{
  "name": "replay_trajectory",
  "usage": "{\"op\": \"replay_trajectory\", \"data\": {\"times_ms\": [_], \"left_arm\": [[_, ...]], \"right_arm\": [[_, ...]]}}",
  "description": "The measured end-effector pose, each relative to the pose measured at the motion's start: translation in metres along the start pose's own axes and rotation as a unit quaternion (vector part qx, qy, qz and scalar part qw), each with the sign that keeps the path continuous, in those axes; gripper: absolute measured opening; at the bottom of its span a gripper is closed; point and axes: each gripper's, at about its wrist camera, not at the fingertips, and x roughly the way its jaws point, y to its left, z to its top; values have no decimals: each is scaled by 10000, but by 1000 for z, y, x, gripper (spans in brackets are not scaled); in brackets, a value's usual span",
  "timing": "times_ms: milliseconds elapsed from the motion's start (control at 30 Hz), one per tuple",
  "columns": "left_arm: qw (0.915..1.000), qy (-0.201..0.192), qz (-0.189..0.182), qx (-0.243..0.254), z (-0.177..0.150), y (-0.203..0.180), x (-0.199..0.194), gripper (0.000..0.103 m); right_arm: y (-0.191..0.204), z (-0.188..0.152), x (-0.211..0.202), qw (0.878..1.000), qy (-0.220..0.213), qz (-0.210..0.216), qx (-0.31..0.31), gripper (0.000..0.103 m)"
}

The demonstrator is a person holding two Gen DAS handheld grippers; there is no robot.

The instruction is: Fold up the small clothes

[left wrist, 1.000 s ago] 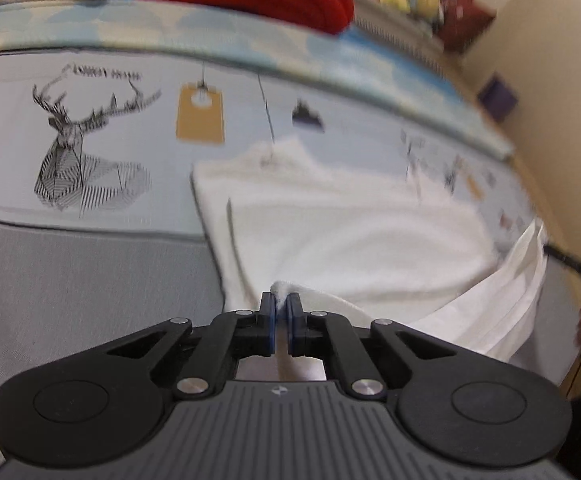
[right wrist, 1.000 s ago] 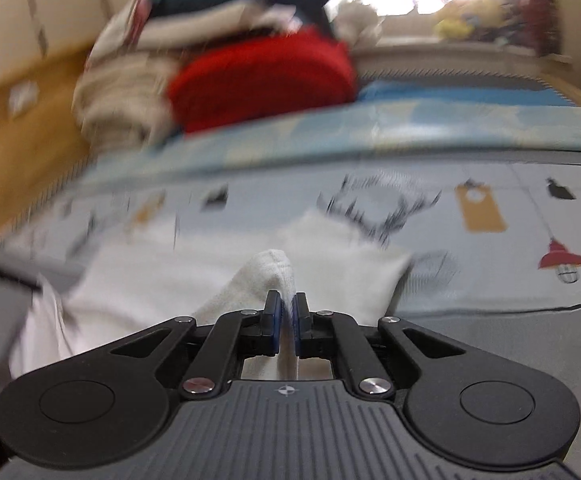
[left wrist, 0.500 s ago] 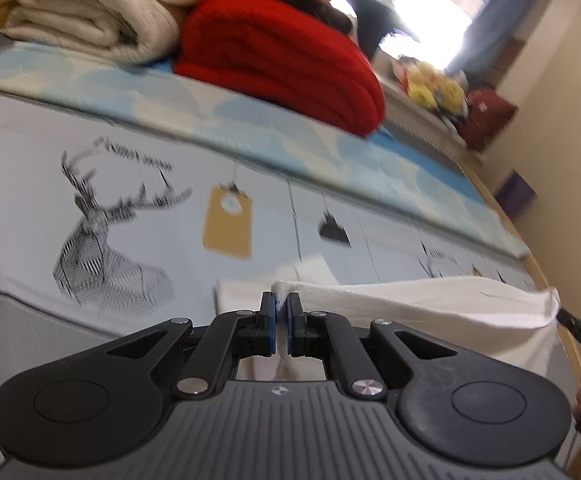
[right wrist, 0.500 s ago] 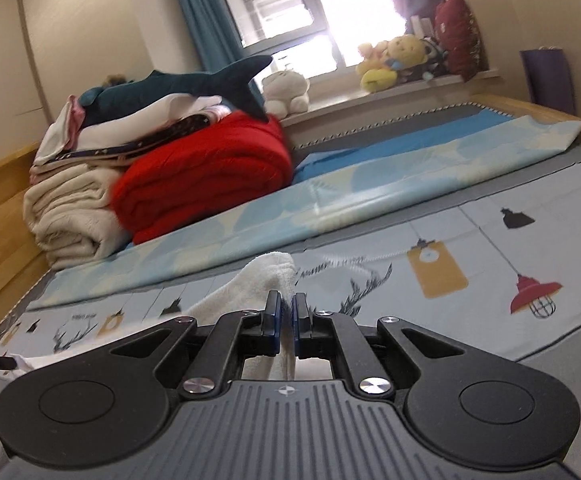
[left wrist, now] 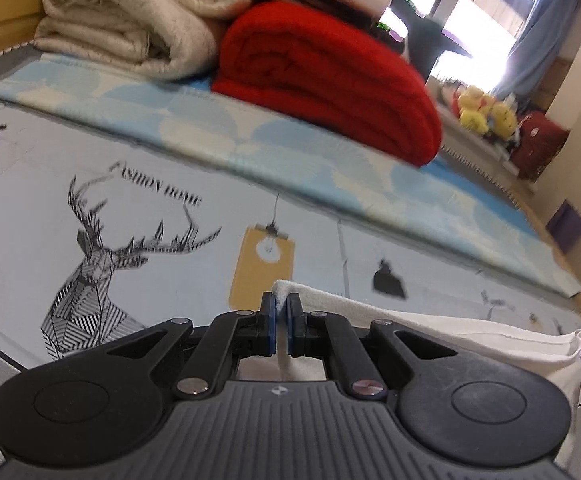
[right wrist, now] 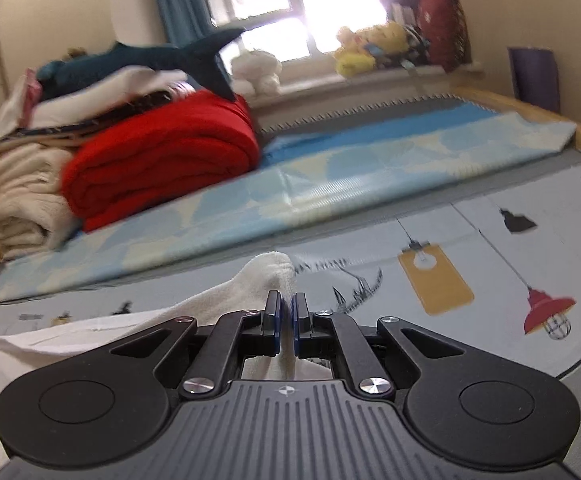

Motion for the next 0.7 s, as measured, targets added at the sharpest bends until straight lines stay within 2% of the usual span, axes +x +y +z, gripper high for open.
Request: {"op": "replay_trajectory", "data": {"times_ms": [100,167,200,267,300,367,433,467,500,533,567,600,633,667,700], "left_arm": [[9990,396,170,-143,-3,6,16,7],[9990,312,243,-219,-1,10,11,8],[9991,263,166,-277,2,11,7,8],[9988,244,-241,-353,5,10,0,8],[9979,305,-475,-331,6,7,-1,8],[9934,648,-928,-167,1,-1,3,8],[9837,1235,-1307,13,-11,-10,16,9],[9794,1517,-1323,150,-18,-14,22,16],[9763,1807,-1137,357,-26,-19,29,21],[9727,2135,-567,708,-37,-22,37,21],[9684,2329,-88,884,-45,-20,42,17],[9701,2299,-3,777,-45,-16,39,17],[9717,2284,-2,609,-41,-15,34,18],[9744,2191,-48,495,-36,-15,25,19],[9766,2078,-132,530,-33,-17,16,20]], "right_arm": [[0,-8,26,9986,423,-305,18,6],[-4,-15,41,9940,729,-810,16,12],[-6,-17,45,9904,829,-1105,4,14],[-12,-18,43,9873,865,-1332,97,14],[-15,-17,39,9887,796,-1262,159,14],[-14,-12,27,9943,584,-863,201,14],[-9,-11,18,9982,534,-237,166,18],[-6,-11,18,9974,678,167,154,22],[-4,-14,21,9943,925,498,154,27],[0,-21,26,9887,1309,727,102,28],[5,-29,32,9843,1654,607,-119,28],[9,-40,38,9792,1962,128,-507,26],[10,-51,42,9710,2187,-377,-884,35],[9,-54,40,9682,2209,-607,-1010,39],[8,-53,34,9701,2135,-650,-952,39]]}}
